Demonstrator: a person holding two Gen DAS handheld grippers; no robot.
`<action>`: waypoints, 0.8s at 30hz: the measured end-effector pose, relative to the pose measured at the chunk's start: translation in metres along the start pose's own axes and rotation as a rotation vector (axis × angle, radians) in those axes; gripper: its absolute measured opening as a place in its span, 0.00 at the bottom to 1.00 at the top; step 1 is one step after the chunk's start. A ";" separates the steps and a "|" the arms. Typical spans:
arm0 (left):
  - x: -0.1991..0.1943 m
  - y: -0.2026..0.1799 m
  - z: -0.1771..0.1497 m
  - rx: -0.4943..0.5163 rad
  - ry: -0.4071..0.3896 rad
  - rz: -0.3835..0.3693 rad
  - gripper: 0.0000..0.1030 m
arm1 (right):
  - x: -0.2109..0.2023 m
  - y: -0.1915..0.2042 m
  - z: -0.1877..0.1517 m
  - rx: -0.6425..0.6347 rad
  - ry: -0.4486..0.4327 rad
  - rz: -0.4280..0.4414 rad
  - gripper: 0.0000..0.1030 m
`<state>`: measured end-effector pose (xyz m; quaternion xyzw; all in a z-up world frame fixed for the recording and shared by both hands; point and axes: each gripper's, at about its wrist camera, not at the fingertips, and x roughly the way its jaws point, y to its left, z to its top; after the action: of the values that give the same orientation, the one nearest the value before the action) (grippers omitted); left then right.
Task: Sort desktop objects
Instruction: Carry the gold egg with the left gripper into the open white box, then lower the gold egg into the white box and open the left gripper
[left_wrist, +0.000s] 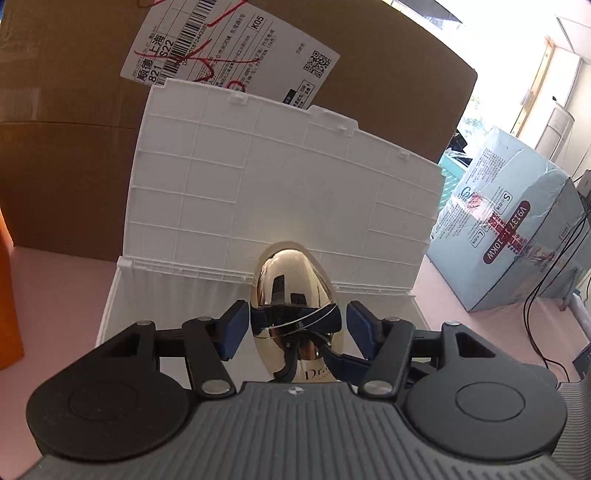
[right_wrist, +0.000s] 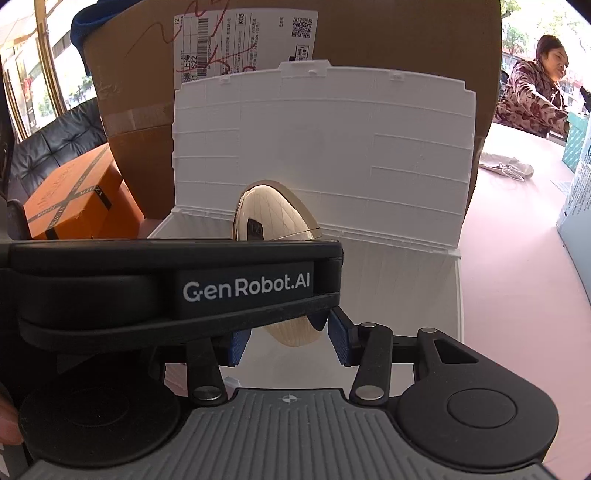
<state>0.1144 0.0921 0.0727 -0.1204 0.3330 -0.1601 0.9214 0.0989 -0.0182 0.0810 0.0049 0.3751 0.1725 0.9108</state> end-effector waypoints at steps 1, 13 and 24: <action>0.001 -0.001 0.000 0.004 0.005 0.010 0.54 | 0.002 -0.001 0.001 0.010 0.010 -0.002 0.41; 0.002 0.002 0.001 0.026 0.032 0.058 0.69 | 0.006 -0.004 0.006 0.016 0.074 -0.001 0.41; 0.002 0.001 -0.001 0.041 0.034 0.054 0.71 | 0.004 -0.006 0.007 0.026 0.098 0.007 0.42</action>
<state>0.1156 0.0922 0.0708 -0.0898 0.3482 -0.1440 0.9219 0.1082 -0.0219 0.0818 0.0097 0.4214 0.1710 0.8906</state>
